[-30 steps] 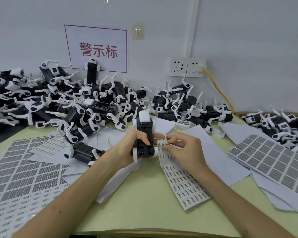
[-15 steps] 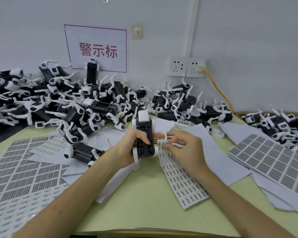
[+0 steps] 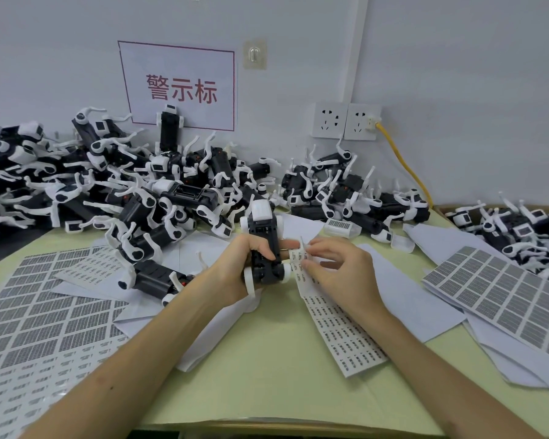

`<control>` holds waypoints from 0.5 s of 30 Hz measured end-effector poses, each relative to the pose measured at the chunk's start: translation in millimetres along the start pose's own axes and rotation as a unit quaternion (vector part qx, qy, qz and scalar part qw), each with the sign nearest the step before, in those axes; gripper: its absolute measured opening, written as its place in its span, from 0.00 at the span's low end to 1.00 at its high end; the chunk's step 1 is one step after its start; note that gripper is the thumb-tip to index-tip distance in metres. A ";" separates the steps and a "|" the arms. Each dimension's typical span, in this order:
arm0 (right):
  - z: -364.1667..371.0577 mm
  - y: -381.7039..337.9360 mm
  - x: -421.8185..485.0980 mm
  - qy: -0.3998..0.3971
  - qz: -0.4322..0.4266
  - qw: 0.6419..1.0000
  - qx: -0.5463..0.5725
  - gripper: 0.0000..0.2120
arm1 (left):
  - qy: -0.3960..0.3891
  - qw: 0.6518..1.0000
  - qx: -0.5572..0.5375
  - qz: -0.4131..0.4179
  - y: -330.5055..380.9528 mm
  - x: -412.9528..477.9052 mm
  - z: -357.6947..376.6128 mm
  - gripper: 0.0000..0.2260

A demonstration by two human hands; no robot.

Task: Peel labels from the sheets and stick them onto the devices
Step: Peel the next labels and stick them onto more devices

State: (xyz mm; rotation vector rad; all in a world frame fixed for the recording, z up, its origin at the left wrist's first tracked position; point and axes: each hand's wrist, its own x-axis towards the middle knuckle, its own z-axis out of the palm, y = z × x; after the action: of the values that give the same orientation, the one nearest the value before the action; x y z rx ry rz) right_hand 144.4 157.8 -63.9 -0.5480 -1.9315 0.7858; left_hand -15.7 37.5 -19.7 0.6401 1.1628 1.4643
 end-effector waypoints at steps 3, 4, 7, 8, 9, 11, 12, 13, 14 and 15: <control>-0.5 -1.4 -0.5 -0.001 -0.011 1.000 -0.003 0.14 | 0.000 1.000 -0.006 -0.001 -0.7 1.8 -2.0 0.28; -0.9 -1.8 -0.5 0.000 -0.017 1.000 -0.004 0.12 | -0.003 1.000 -0.007 -0.001 -0.8 2.4 -2.4 0.27; -1.6 -3.9 -0.9 -0.002 -0.029 1.000 -0.003 0.11 | -0.004 1.000 -0.007 0.003 -1.1 4.1 -3.9 0.26; -2.0 -4.8 -1.3 -0.002 -0.031 1.000 -0.002 0.10 | -0.003 1.000 -0.006 0.005 -1.0 4.6 -4.2 0.27; -2.5 -5.8 -1.9 -0.003 -0.032 0.999 -0.001 0.10 | -0.004 1.000 -0.004 0.004 -1.1 5.1 -4.3 0.28; -3.9 -8.0 -2.6 -0.009 -0.023 1.000 0.005 0.11 | -0.001 1.000 0.000 0.004 -1.0 6.2 -4.5 0.28; -4.6 -8.8 -2.1 -0.012 -0.014 1.000 0.016 0.11 | 0.006 1.000 0.005 0.004 -1.1 6.6 -4.3 0.28; -5.3 -9.5 -1.7 -0.015 -0.003 0.999 0.031 0.12 | 0.014 1.000 0.014 0.005 -1.3 6.7 -3.8 0.28; -6.0 -10.0 -1.1 -0.018 0.009 0.999 0.049 0.12 | 0.021 0.999 0.025 0.010 -1.7 6.4 -2.8 0.29; -6.6 -10.4 -0.3 -0.021 0.021 0.997 0.066 0.13 | 0.031 0.998 0.044 0.020 -2.0 6.0 -2.0 0.29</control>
State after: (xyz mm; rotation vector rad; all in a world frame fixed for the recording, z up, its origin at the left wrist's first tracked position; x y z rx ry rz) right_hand 149.9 152.3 -54.3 -0.4961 -1.8954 0.9506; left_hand -18.2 42.4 -23.5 0.6850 1.2744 1.4829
